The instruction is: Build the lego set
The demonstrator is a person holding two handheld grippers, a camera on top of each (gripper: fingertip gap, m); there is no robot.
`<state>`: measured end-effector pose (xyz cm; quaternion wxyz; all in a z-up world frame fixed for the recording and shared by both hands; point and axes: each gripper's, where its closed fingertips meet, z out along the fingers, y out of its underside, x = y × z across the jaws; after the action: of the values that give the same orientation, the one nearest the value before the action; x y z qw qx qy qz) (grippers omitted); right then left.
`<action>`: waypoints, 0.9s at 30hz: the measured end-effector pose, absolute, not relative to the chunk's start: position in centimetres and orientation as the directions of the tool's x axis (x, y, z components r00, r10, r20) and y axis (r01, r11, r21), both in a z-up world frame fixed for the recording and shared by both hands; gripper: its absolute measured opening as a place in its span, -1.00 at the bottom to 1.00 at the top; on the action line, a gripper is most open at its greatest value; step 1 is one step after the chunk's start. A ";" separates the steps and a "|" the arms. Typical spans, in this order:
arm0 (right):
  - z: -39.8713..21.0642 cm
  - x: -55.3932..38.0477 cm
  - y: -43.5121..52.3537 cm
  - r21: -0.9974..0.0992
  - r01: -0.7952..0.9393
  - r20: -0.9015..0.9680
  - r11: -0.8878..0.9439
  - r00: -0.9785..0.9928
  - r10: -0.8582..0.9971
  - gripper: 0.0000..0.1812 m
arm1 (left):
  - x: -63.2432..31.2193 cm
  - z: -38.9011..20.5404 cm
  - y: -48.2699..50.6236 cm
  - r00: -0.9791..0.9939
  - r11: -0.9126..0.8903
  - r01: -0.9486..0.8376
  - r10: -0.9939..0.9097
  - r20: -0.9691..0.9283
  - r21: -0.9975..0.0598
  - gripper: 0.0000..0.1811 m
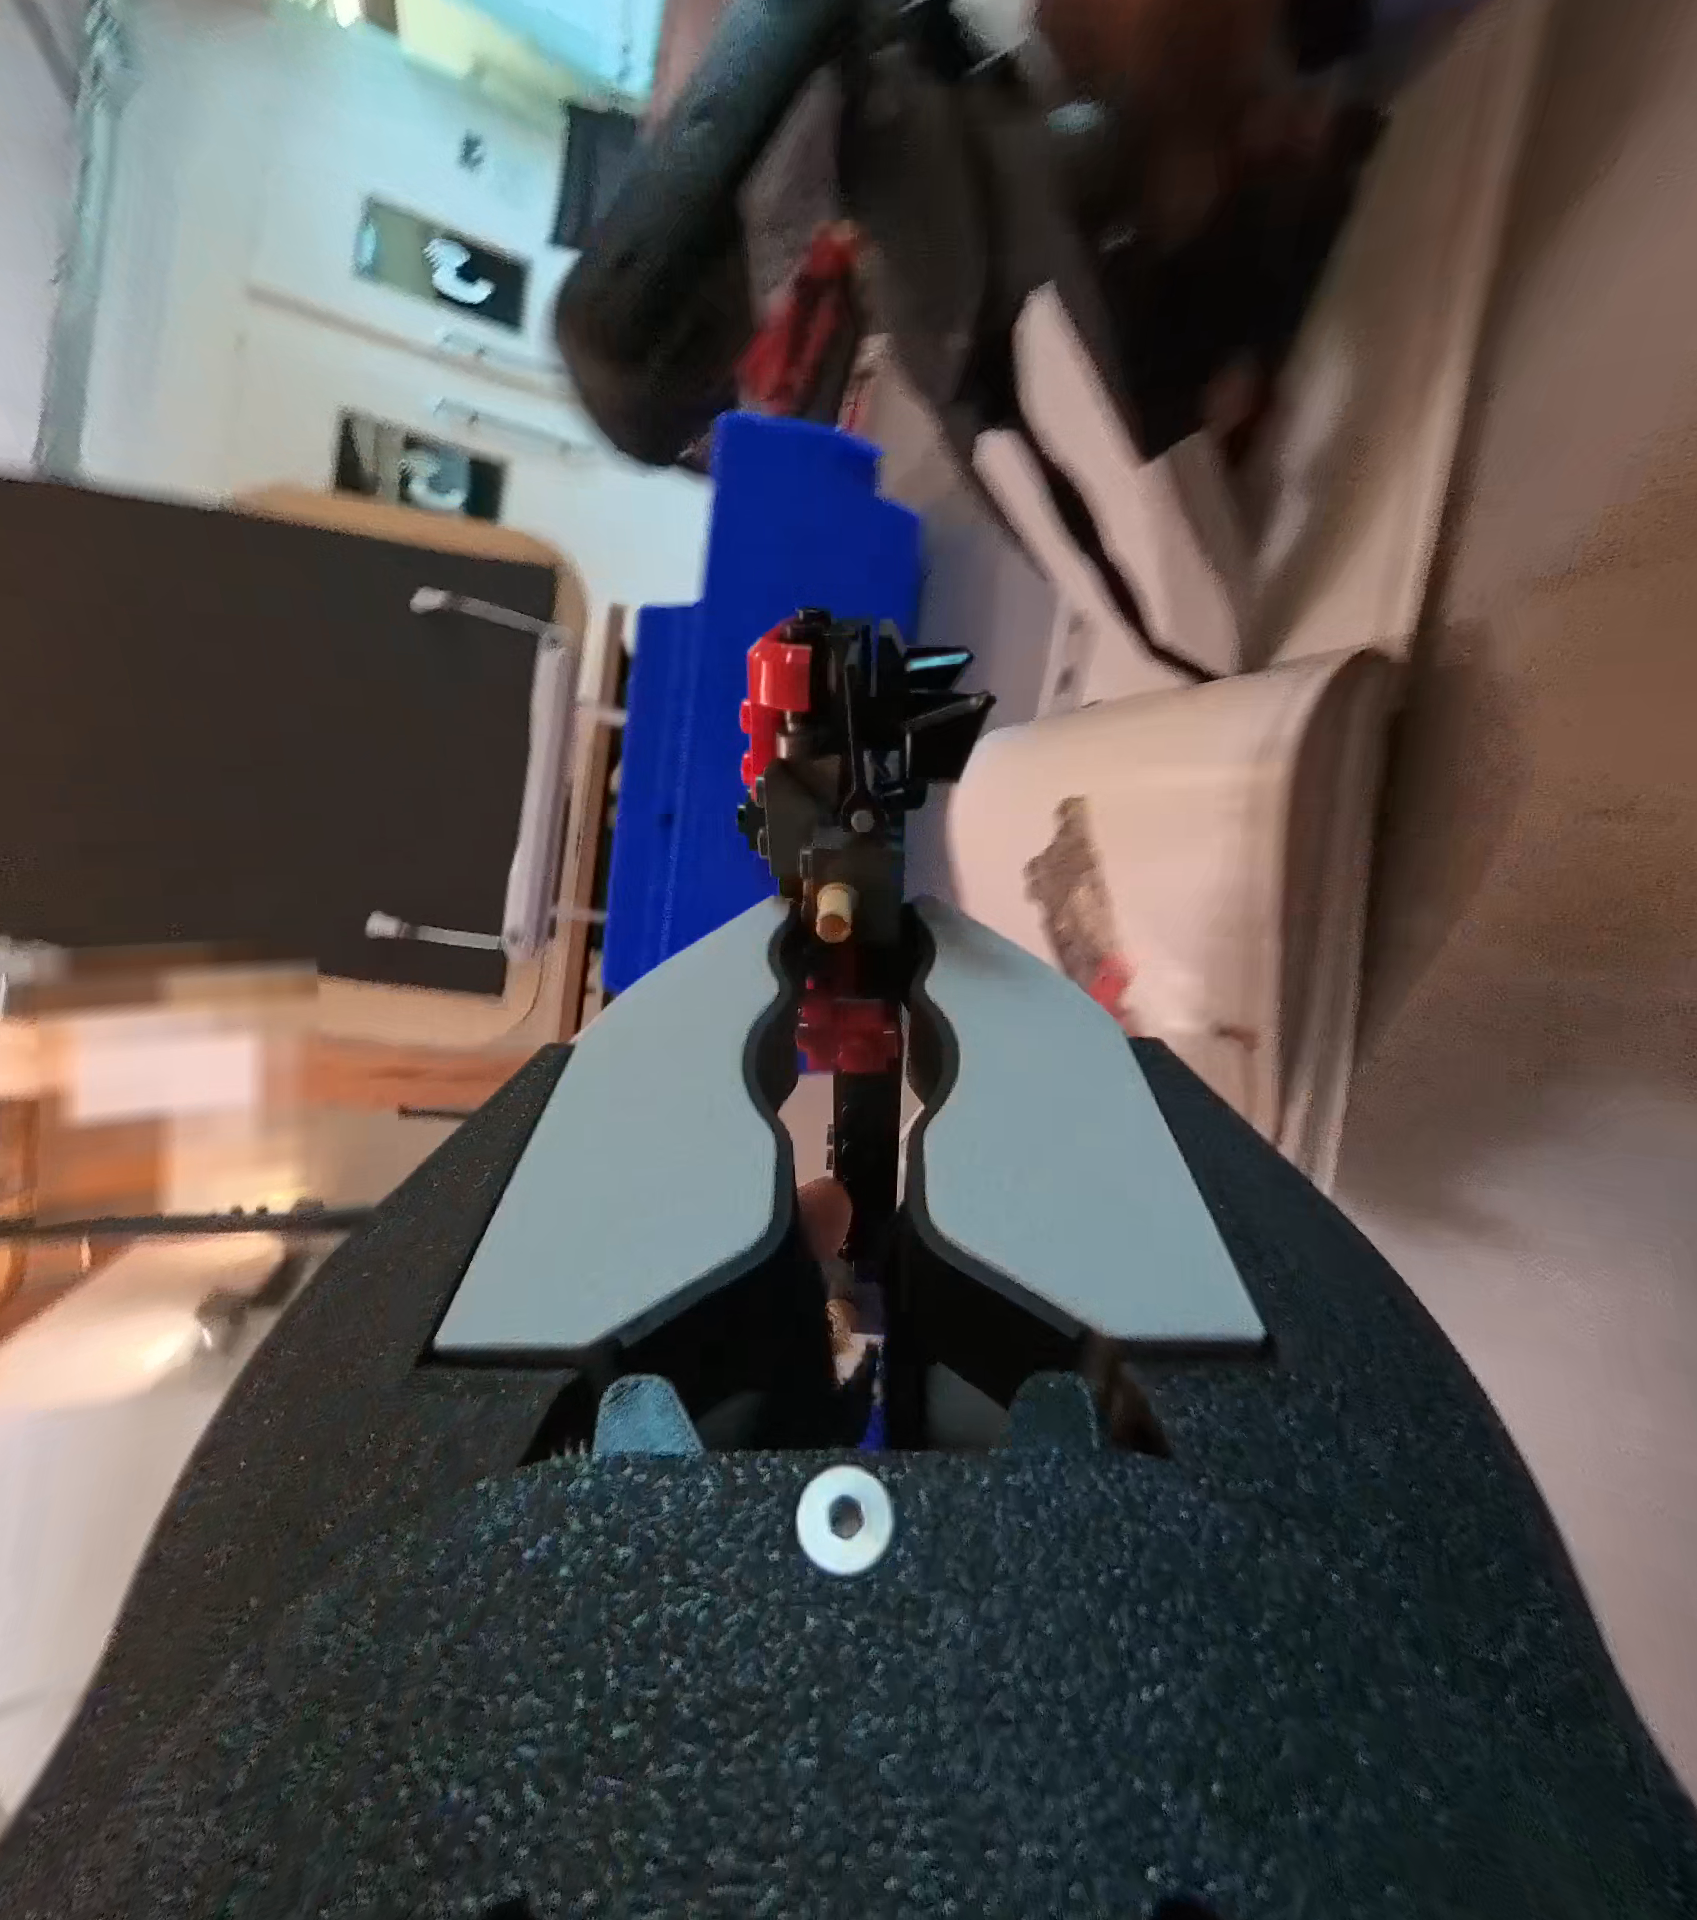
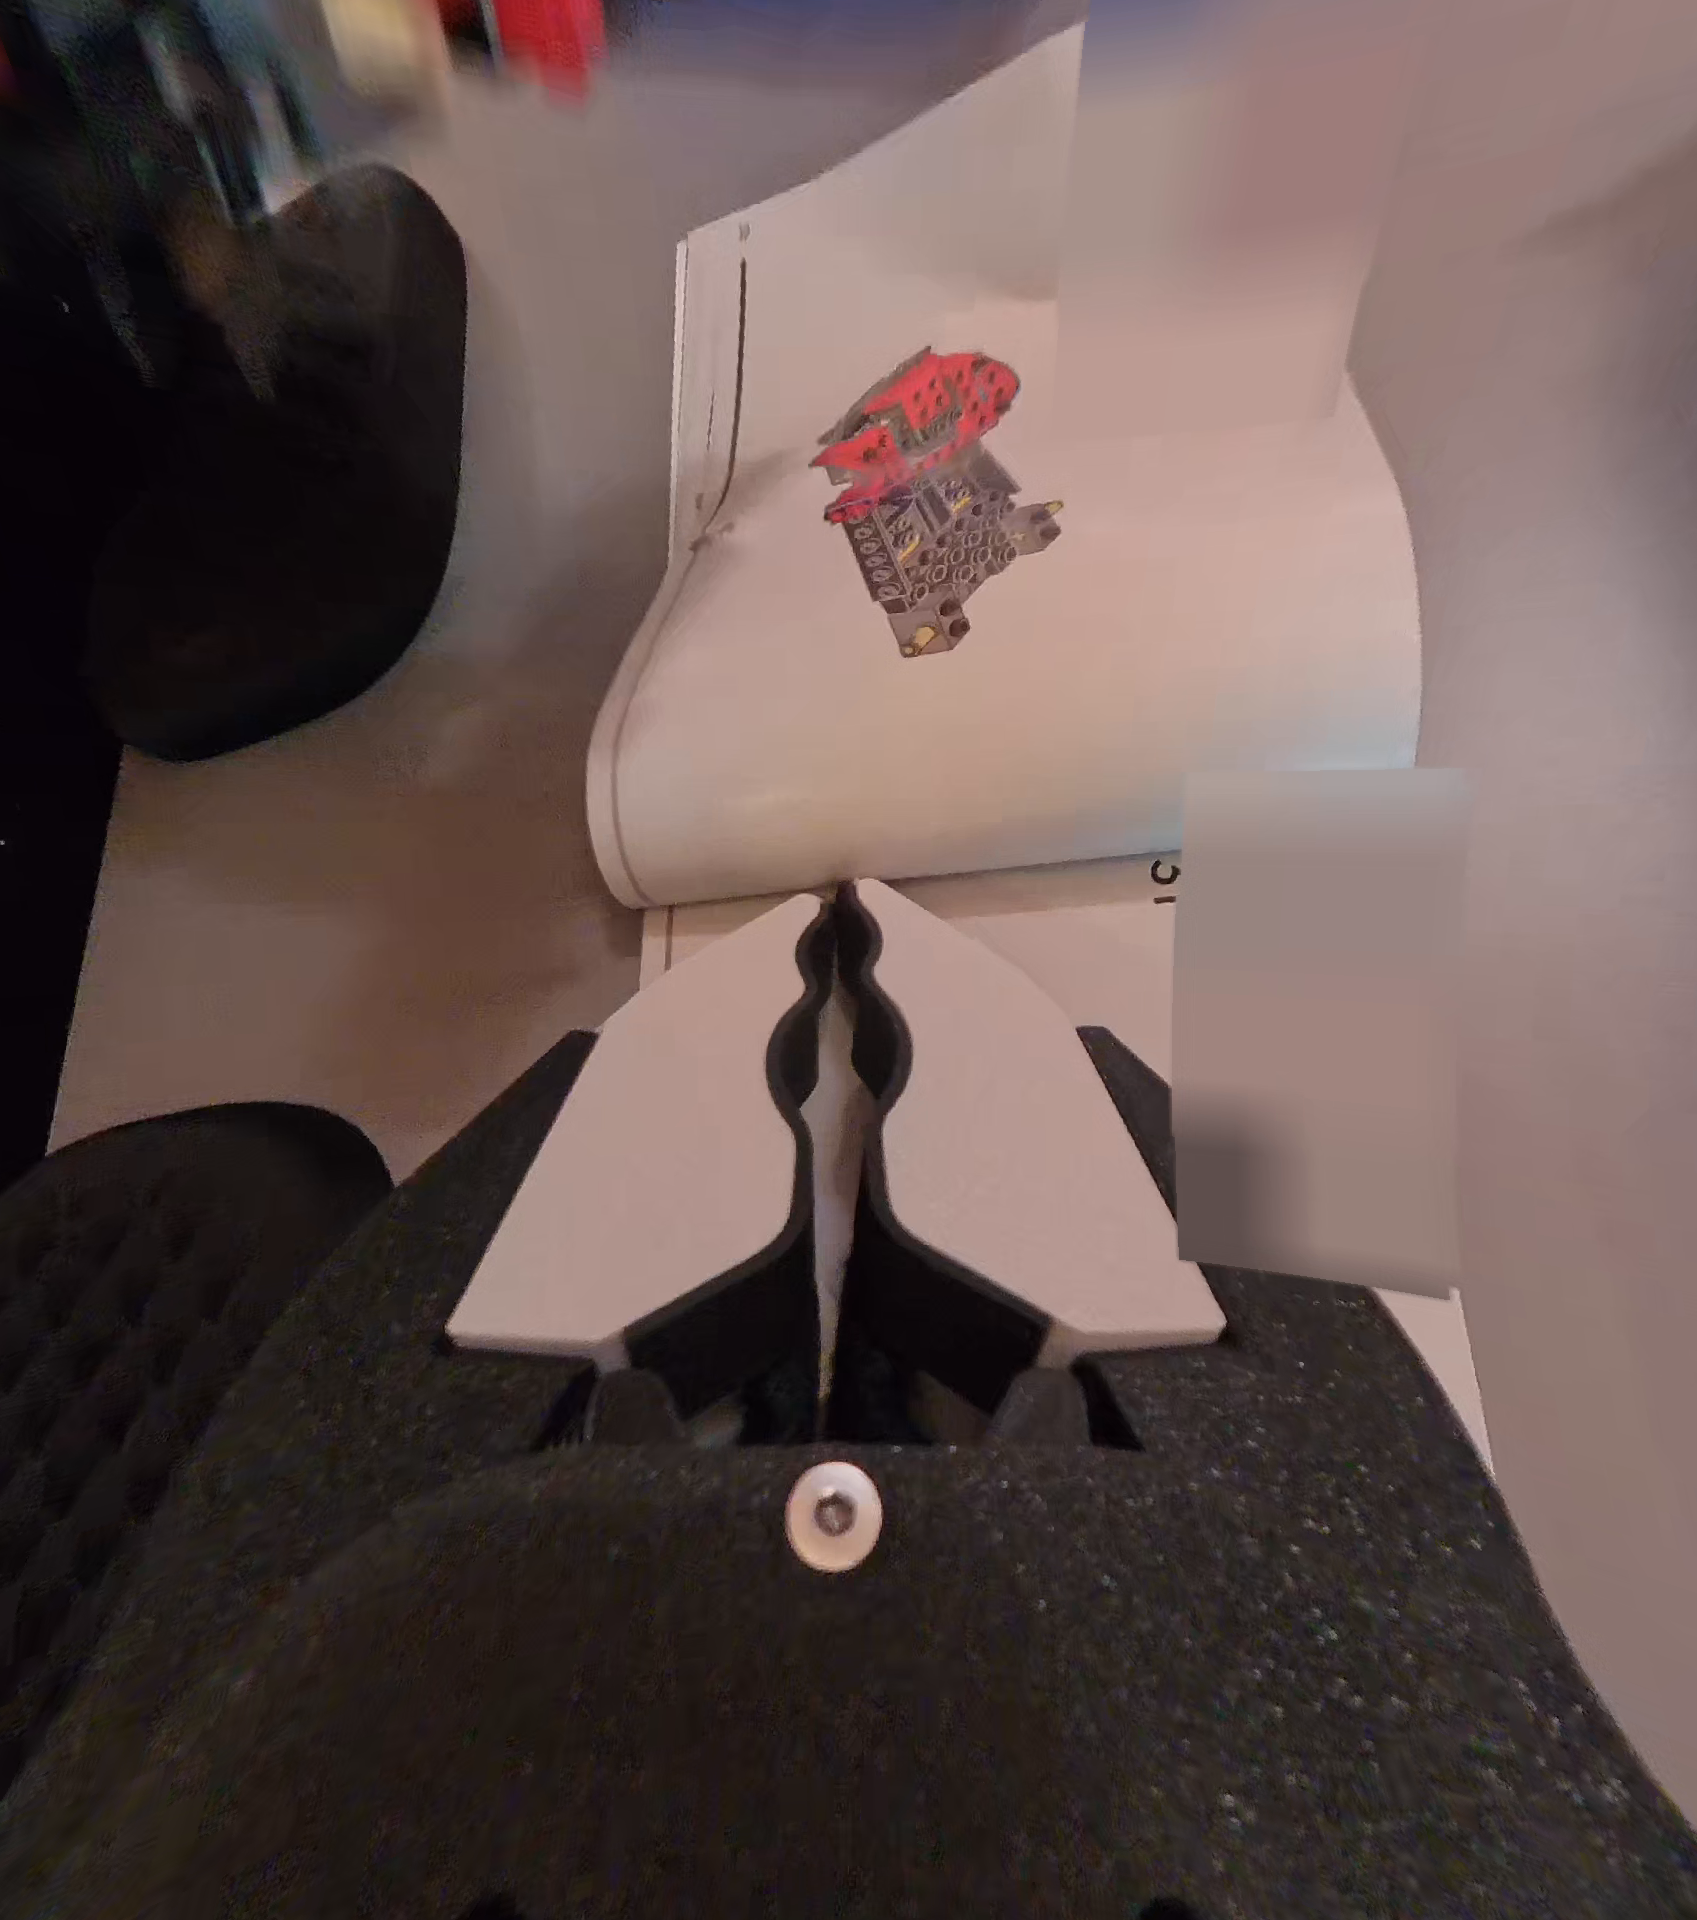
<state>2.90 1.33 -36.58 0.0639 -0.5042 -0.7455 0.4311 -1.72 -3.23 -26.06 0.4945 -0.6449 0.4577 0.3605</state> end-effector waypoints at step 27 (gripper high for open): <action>-36.5 3.4 0.5 -0.727 0.665 -0.278 0.167 -0.509 0.815 -1.00 | -8.9 -32.2 10.5 0.048 -0.355 -0.934 -0.260 -0.964 0.049 -0.83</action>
<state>3.35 0.52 -36.55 0.0882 -0.4875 -0.7589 0.4226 -8.87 10.54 -32.20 0.3290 -0.6448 0.4628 0.5117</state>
